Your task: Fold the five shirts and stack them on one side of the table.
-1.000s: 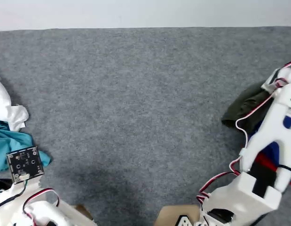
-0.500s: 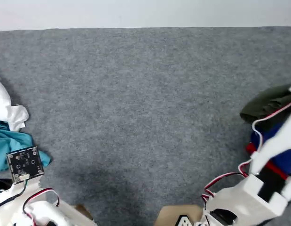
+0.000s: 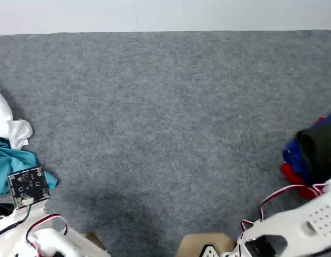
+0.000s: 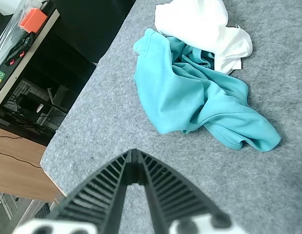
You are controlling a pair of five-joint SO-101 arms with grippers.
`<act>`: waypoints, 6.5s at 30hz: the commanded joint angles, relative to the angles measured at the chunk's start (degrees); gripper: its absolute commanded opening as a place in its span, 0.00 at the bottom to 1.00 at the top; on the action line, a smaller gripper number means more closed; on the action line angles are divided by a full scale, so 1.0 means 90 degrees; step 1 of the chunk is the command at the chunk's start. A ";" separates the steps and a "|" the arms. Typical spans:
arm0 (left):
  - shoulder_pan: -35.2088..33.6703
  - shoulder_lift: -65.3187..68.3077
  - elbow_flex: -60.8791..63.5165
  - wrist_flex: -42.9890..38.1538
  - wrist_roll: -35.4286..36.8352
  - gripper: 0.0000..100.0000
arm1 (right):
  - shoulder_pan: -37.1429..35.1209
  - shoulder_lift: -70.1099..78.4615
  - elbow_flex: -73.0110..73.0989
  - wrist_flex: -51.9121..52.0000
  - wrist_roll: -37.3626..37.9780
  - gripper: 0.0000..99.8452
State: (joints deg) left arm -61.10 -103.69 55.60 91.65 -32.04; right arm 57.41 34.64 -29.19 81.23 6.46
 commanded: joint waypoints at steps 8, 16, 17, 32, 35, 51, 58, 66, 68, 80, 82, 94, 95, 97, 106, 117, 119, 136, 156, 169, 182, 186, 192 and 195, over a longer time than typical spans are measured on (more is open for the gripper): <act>-0.0029 -0.0039 -0.0005 0.0029 -0.0010 0.00 | 0.0073 -0.0357 -0.0361 -0.0132 0.2471 0.08; -0.0039 -0.0039 0.0132 0.0029 -0.0010 0.00 | -0.0181 -0.2105 -0.0361 0.0611 0.1768 0.36; -0.0039 -0.0039 0.0151 0.0029 -0.0010 0.00 | -0.0239 -0.2271 -0.0361 0.0718 0.1661 0.36; -0.0039 -0.0039 0.0151 0.0000 -0.0010 0.00 | -0.2134 -0.1177 -0.0303 0.1392 0.1534 0.00; -0.0039 -0.0039 0.0151 0.0000 -0.0010 0.00 | -0.2427 -0.0532 -0.0313 0.1460 0.1524 0.02; 0.0000 -0.0039 0.0190 -0.0010 -0.0010 0.00 | -0.3053 -0.1441 -0.0352 0.1509 0.1573 0.01; 0.0000 -0.0039 0.0190 -0.0010 -0.0010 0.00 | -0.2369 -0.2154 -0.0352 0.1333 0.1582 0.16; -0.0029 -0.0039 0.0171 -0.0010 -0.0010 0.00 | -0.1675 -0.1226 -0.0313 0.0103 0.1543 0.11; -0.0029 -0.0039 0.0171 -0.0010 -0.0010 0.00 | -0.1665 -0.0806 -0.0313 -0.0220 0.1543 0.05; -0.0029 -0.0039 0.0161 -0.0010 -0.0010 0.00 | -0.1578 0.0308 -0.1114 -0.0005 0.1534 0.01; -0.0029 -0.0039 0.0161 -0.0010 -0.0010 0.00 | -0.1519 0.0073 -0.1465 0.0347 0.1543 0.01; -0.0029 -0.0039 0.0161 -0.0010 -0.0010 0.00 | -0.1187 -0.0747 -0.1944 0.2349 0.2295 0.01; -0.0029 -0.0039 0.0161 -0.0010 -0.0010 0.00 | -0.1089 -0.0650 -0.1944 0.2339 0.2305 0.01; -0.0029 -0.0039 0.0161 -0.0010 -0.0010 0.00 | -0.0933 -0.0347 -0.1915 0.2271 0.2305 0.01; 0.0000 -0.0039 0.0181 -0.0020 -0.0010 0.00 | -0.0523 0.1265 -0.1944 0.2281 0.2305 0.01; 0.0000 -0.0039 0.0142 -0.0020 -0.0010 0.00 | -0.0503 -0.0864 -0.1934 0.2349 0.2266 0.01; -0.0020 -0.0039 0.0142 -0.0029 -0.0010 0.00 | -0.0601 -0.1333 -0.1915 0.2369 0.2266 0.01; 0.0000 -0.0010 -0.0161 -0.0459 -0.0010 0.00 | -0.3404 -0.4967 0.1602 0.2320 0.0068 0.01; 0.0000 0.0010 -0.0259 -0.0352 0.0400 0.00 | -0.6579 -0.8620 0.6457 0.0464 -0.2501 0.01; 0.0791 0.4122 -0.4029 0.0987 0.1788 0.00 | -0.6589 -1.1531 1.1429 -0.3736 -0.1192 0.01; 0.0869 0.8039 -0.5250 0.0967 0.2891 0.00 | -0.6803 -1.3553 1.3411 -0.3863 -0.1182 0.01; 0.1045 0.8821 -0.5416 0.0967 0.3057 0.00 | -0.6803 -1.4481 1.4037 -0.3795 -0.1172 0.01; 0.1563 0.9397 -0.5729 0.0967 0.3057 0.00 | -0.6852 -1.5380 1.3958 -0.2769 -0.1670 0.01; 0.1719 0.9866 -0.5739 0.0967 0.3057 0.00 | -0.6852 -1.5399 1.3958 -0.2232 -0.1700 0.01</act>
State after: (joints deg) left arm -47.03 -17.45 6.55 99.12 -4.97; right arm -4.13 -102.68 95.82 57.49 -7.96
